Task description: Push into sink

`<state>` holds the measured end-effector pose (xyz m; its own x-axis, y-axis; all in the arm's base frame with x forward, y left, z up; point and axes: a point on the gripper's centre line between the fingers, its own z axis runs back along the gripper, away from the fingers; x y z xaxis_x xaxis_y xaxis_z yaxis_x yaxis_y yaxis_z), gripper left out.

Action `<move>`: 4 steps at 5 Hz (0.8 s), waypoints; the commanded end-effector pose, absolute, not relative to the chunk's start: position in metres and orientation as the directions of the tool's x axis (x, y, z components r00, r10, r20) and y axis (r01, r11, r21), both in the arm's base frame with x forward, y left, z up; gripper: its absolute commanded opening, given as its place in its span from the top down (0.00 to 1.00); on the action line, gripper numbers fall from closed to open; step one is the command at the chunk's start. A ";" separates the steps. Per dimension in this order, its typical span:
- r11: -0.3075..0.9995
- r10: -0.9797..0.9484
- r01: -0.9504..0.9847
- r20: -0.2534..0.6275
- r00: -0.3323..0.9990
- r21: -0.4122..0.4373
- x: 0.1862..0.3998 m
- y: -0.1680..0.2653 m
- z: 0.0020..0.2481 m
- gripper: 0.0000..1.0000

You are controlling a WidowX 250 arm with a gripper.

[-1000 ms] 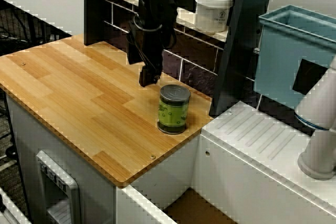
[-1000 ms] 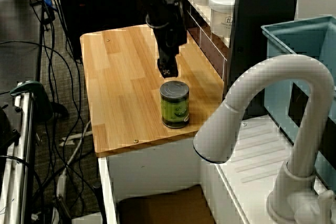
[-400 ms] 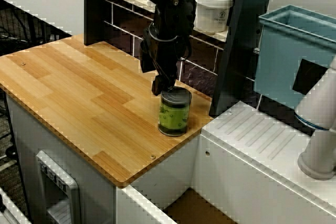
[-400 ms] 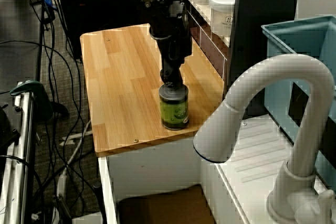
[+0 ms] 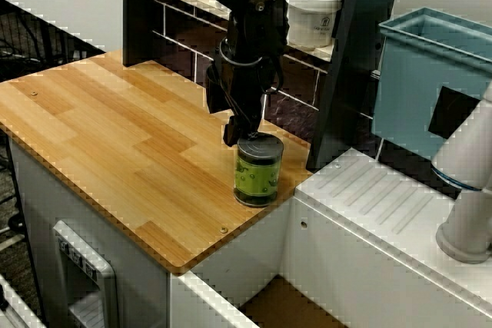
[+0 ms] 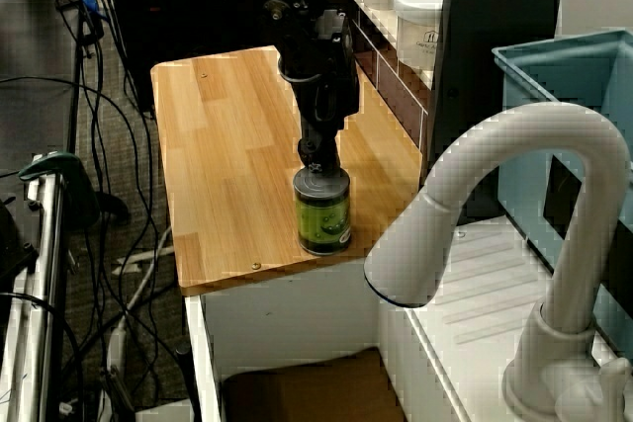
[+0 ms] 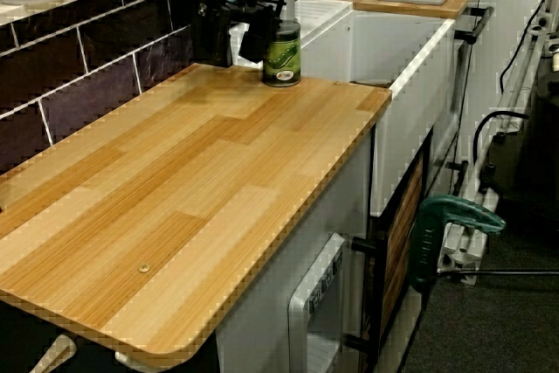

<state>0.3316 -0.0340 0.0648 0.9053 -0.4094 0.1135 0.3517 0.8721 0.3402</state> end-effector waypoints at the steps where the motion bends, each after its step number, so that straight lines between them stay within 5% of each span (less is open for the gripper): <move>1: 0.870 -0.429 0.365 0.142 0.892 0.333 0.324 -0.054 0.075 0.00; 4: 0.842 -0.496 0.432 0.149 0.855 0.323 0.294 -0.102 0.081 0.00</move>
<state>0.2930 -0.0992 0.0628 0.8615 -0.4999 0.0891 0.4503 0.8332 0.3210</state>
